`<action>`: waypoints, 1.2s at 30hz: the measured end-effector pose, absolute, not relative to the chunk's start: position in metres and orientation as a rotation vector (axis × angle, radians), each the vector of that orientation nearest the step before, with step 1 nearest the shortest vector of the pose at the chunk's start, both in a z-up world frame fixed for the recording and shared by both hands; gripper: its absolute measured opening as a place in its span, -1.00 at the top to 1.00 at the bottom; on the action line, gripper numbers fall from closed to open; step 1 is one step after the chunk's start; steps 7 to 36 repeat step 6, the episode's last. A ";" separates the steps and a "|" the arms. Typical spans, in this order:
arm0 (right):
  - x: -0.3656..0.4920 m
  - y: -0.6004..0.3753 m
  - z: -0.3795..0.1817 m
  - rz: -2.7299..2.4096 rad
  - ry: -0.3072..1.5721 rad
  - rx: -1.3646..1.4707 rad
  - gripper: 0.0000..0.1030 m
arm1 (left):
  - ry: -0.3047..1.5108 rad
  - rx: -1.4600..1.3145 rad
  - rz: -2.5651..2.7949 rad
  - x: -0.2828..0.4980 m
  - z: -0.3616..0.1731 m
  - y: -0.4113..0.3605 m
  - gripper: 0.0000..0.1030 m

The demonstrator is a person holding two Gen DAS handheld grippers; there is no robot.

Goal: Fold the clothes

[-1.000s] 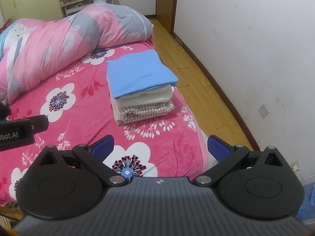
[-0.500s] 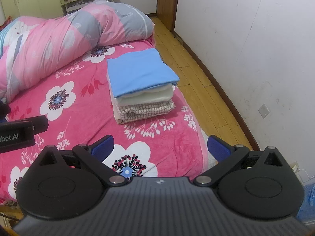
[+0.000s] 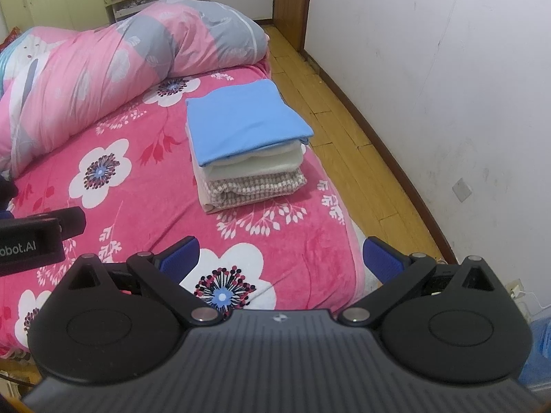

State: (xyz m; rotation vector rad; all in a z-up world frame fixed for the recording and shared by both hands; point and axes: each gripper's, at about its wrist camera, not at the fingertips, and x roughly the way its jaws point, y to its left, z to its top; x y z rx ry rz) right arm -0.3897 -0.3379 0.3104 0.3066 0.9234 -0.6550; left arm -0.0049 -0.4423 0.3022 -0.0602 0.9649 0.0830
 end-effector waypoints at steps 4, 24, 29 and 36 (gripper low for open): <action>-0.390 -0.339 0.310 -0.658 0.925 0.311 -0.97 | 0.966 -0.060 0.085 -0.005 0.302 -0.443 -0.90; -0.390 -0.339 0.309 -0.660 0.926 0.313 -0.97 | 0.964 -0.058 0.086 -0.005 0.302 -0.443 -0.90; -0.390 -0.339 0.309 -0.660 0.926 0.313 -0.97 | 0.964 -0.058 0.086 -0.005 0.302 -0.443 -0.90; -0.390 -0.339 0.309 -0.660 0.926 0.313 -0.97 | 0.964 -0.058 0.086 -0.005 0.302 -0.443 -0.90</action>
